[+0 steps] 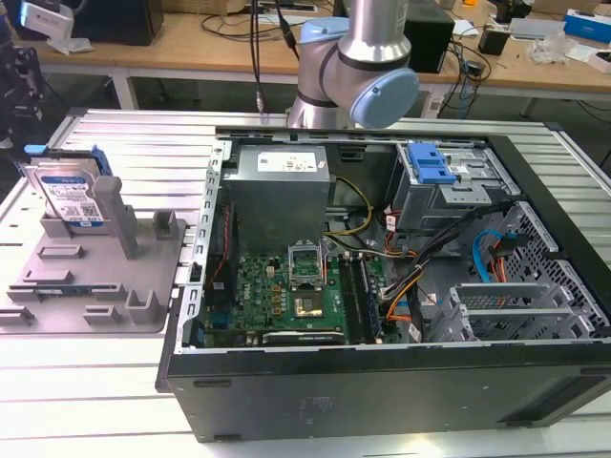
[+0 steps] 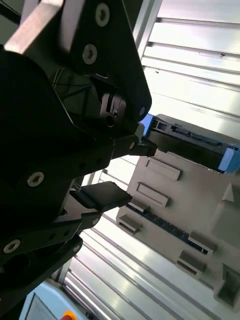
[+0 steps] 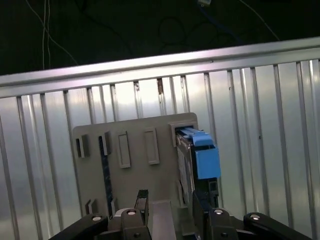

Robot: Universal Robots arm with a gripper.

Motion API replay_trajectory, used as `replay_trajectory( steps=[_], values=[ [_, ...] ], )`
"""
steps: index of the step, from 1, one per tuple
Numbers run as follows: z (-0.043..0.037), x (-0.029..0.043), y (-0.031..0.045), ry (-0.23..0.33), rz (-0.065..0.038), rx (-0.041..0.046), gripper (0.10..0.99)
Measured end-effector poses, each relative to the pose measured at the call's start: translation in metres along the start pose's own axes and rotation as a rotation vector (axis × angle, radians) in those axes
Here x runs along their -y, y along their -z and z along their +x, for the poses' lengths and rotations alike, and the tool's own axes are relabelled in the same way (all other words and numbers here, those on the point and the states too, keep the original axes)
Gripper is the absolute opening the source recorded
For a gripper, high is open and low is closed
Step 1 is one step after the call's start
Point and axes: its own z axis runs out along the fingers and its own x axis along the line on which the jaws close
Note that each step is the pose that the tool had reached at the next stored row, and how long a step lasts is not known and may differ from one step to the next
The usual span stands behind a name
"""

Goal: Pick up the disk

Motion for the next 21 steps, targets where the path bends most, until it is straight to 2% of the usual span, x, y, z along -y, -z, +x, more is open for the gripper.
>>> replay_trajectory(
  steps=[2, 3, 6, 8, 12, 15, 21],
  values=[
    [-0.0042, -0.0005, -0.0001, 0.020, 0.000, 0.0000, 0.482],
    [-0.0106, -0.0013, 0.0000, 0.033, 0.001, -0.0008, 0.482],
    [-0.0201, -0.0027, 0.0001, 0.047, 0.001, -0.0014, 0.482],
    [-0.0232, -0.0051, 0.0002, 0.052, 0.001, -0.0014, 0.482],
    [-0.0229, -0.0145, 0.0002, 0.059, 0.001, -0.0011, 0.482],
    [-0.0224, -0.0188, -0.0004, 0.068, 0.001, -0.0009, 0.482],
    [-0.0241, -0.0195, -0.0018, 0.085, 0.001, -0.0006, 0.482]
  ],
)
